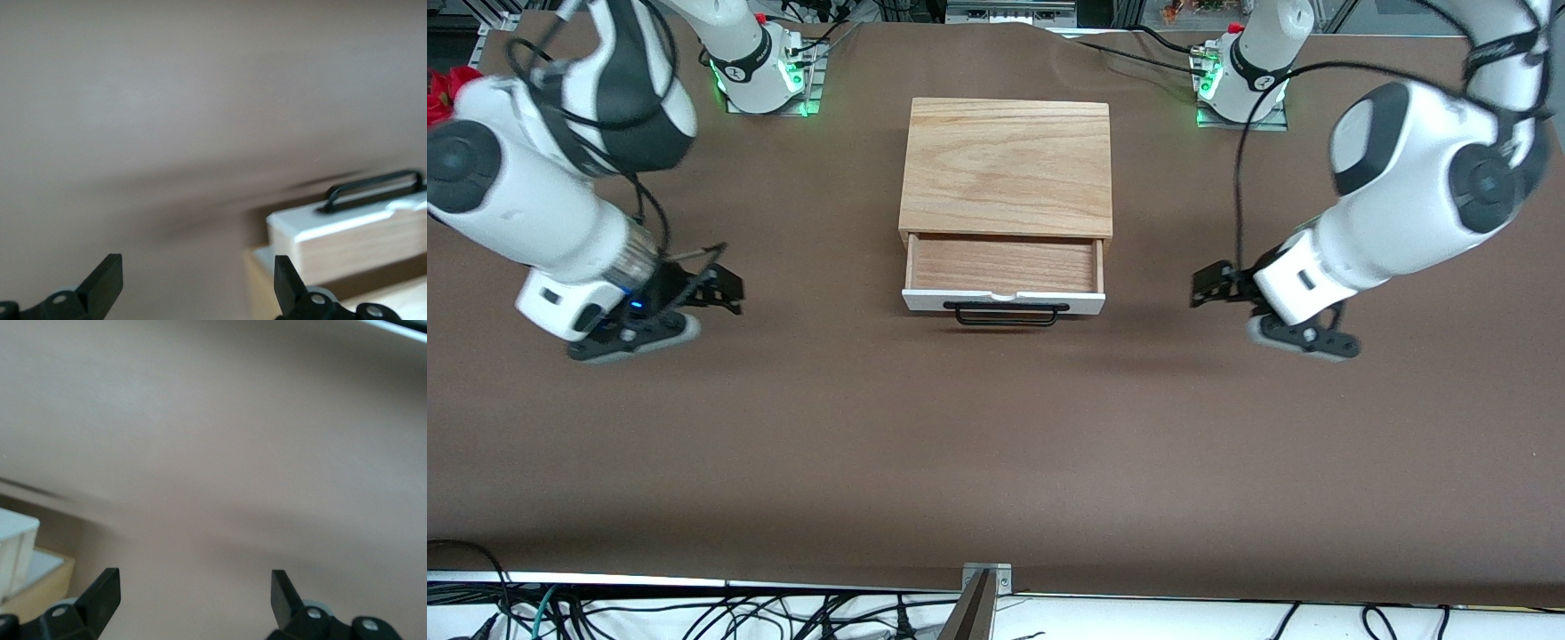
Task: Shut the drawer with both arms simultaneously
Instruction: 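Move both grippers toward the open drawer's white front from either side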
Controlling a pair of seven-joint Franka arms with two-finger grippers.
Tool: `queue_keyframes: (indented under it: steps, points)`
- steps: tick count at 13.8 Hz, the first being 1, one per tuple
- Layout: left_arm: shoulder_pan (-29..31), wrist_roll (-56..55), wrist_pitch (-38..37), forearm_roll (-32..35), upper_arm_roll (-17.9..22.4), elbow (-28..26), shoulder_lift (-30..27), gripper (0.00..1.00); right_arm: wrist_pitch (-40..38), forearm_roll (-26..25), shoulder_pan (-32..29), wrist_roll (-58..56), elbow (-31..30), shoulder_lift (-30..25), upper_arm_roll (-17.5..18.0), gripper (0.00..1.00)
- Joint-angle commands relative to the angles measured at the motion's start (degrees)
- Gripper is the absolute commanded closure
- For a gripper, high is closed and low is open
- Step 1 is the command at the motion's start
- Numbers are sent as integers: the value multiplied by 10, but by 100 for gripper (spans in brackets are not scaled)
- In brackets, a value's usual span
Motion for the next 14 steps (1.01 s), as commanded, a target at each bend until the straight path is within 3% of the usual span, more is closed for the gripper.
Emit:
queue_keyframes:
  steps: [1,4,11,14]
  points:
    - [-46,-13,53,-29,3,29,44,0,52,31,32,-2,18,43,-4,0]
    - [-59,1,116,-56,2,29,91,0,95,83,56,-2,35,88,-4,0]
    - [-74,32,123,-100,-20,27,140,0,151,155,112,-2,35,133,-4,0]
    - [-74,22,121,-119,-30,14,144,0,163,159,133,-2,35,147,-4,0]
